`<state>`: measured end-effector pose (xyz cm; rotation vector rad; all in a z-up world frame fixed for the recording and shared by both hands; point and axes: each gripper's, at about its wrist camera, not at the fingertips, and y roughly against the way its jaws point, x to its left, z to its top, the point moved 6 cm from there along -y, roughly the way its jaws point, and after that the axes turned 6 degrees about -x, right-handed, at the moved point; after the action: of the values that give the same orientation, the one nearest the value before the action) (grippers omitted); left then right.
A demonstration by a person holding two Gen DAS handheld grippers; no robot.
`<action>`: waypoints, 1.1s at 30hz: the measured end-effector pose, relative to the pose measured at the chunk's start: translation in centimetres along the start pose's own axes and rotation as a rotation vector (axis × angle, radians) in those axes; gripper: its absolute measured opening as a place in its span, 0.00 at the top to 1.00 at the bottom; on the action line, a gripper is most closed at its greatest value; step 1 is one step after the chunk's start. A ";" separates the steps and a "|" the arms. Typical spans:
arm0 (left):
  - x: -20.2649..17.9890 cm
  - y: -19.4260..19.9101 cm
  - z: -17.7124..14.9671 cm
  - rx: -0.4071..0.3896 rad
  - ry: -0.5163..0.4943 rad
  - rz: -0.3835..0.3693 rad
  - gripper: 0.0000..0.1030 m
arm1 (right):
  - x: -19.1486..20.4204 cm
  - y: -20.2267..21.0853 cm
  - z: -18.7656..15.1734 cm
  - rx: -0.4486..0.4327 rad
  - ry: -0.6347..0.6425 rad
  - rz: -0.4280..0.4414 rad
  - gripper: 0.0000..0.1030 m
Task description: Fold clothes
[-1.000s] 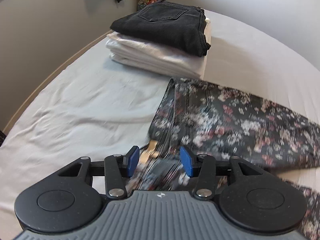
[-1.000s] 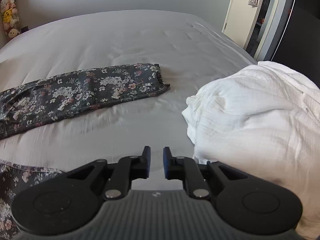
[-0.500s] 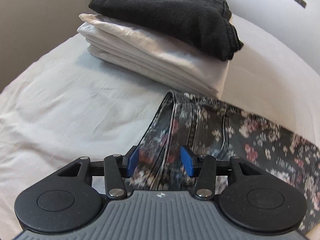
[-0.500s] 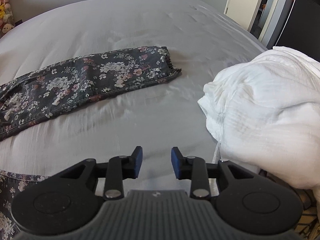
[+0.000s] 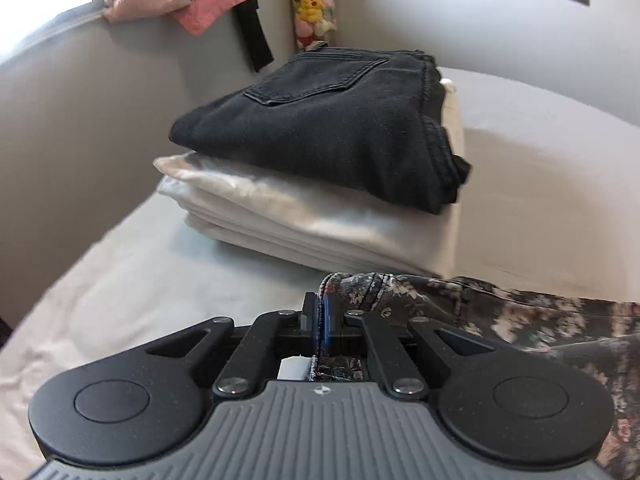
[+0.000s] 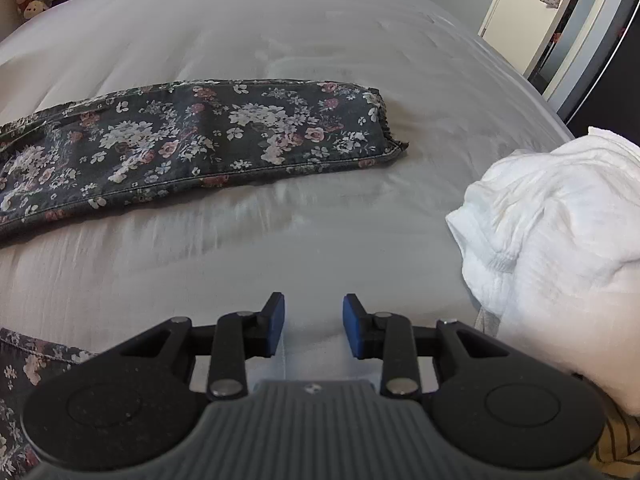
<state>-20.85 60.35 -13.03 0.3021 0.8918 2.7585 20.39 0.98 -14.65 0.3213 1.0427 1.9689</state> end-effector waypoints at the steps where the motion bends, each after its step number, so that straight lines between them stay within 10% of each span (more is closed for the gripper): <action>1: -0.2 -0.6 -0.4 0.013 -0.026 0.018 0.96 | 0.1 0.1 0.0 -0.004 0.006 0.002 0.66; 12: 0.7 0.9 -2.1 0.007 -0.160 0.012 0.87 | -1.4 2.9 0.4 -0.033 0.056 0.052 0.65; 33: -3.0 20.5 -7.0 0.003 -0.571 -0.340 0.77 | -9.9 11.0 -7.4 0.120 0.118 0.203 0.62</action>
<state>-22.87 39.48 -6.76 0.8039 0.7112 2.1787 15.85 -13.90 -9.17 0.3938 1.2488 2.1307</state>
